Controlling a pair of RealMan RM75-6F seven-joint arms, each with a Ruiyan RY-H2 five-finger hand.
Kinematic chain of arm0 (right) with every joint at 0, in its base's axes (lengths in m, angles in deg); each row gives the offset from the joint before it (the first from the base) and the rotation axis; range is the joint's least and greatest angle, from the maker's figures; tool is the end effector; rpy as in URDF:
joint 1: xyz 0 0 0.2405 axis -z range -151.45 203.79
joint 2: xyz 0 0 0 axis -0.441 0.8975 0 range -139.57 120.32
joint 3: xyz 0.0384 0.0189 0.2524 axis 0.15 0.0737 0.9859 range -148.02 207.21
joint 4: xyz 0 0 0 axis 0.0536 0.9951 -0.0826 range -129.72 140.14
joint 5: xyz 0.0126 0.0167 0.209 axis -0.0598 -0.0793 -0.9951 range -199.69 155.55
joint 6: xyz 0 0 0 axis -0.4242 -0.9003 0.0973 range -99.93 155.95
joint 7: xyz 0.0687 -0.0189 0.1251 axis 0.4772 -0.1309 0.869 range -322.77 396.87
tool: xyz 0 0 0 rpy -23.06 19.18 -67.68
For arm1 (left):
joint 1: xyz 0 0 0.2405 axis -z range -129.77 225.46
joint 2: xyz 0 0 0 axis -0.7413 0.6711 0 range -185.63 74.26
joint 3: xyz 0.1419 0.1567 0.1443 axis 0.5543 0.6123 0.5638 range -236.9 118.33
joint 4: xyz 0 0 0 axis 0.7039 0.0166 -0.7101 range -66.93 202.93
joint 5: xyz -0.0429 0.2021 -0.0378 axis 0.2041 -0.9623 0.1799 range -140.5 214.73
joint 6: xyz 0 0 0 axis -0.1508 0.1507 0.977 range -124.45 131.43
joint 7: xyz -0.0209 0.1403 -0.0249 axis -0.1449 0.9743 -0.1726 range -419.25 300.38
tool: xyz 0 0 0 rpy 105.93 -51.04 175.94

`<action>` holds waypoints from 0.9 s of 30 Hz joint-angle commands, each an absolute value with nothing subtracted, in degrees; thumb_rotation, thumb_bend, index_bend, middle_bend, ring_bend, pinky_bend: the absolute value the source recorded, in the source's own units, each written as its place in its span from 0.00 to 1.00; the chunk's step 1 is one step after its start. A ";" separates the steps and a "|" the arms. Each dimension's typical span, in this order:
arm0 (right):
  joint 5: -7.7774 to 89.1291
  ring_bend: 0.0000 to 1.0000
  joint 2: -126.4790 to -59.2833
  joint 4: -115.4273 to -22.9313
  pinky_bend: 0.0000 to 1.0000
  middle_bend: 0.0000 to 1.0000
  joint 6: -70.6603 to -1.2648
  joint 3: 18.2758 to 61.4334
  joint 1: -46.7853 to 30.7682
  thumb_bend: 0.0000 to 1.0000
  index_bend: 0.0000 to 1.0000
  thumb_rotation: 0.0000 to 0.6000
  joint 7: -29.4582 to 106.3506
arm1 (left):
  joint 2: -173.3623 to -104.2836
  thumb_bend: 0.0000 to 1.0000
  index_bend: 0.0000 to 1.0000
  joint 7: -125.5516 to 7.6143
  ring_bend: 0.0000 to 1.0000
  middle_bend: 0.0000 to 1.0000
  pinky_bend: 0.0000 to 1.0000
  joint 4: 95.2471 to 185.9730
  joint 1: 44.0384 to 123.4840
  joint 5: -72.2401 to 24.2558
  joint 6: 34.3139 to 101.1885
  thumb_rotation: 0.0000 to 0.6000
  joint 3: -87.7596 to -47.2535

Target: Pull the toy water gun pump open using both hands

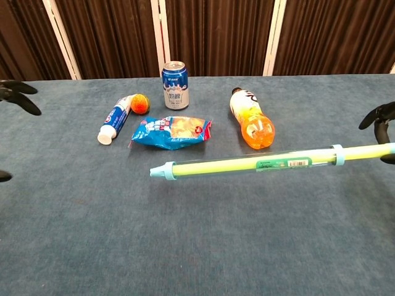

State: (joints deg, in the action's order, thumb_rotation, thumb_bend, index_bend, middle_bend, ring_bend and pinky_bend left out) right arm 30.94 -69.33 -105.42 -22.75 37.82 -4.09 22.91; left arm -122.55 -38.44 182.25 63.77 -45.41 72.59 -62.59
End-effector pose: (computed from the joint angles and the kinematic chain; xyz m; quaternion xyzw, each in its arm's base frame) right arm -0.2184 -0.2800 0.0978 0.6680 -0.5337 0.2840 0.4339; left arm -0.1949 0.2088 0.0868 -0.6998 -0.4062 -0.3810 0.4473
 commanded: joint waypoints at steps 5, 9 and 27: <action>30.60 0.04 -68.33 -106.31 0.00 0.19 -22.96 37.25 -4.65 0.67 0.96 1.00 23.21 | -131.47 0.13 0.28 -26.55 0.00 0.06 0.08 177.29 72.10 -33.12 68.30 1.00 -69.51; 30.23 0.04 -68.22 -106.42 0.00 0.19 -23.19 36.92 -4.90 0.67 0.96 1.00 23.39 | -135.61 0.13 0.30 -22.03 0.00 0.06 0.08 173.32 75.41 -32.23 68.10 1.00 -70.43; 29.14 0.05 -68.51 -107.54 0.00 0.20 -25.45 35.97 -5.41 0.67 0.96 1.00 23.62 | -148.76 0.17 0.36 -15.78 0.00 0.07 0.08 166.81 83.11 -29.15 67.26 1.00 -69.52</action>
State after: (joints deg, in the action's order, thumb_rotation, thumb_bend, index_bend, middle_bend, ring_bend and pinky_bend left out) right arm 29.13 -68.53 -107.52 -25.43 35.99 -5.40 23.60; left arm -148.05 -16.29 167.37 82.62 -29.65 67.21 -69.60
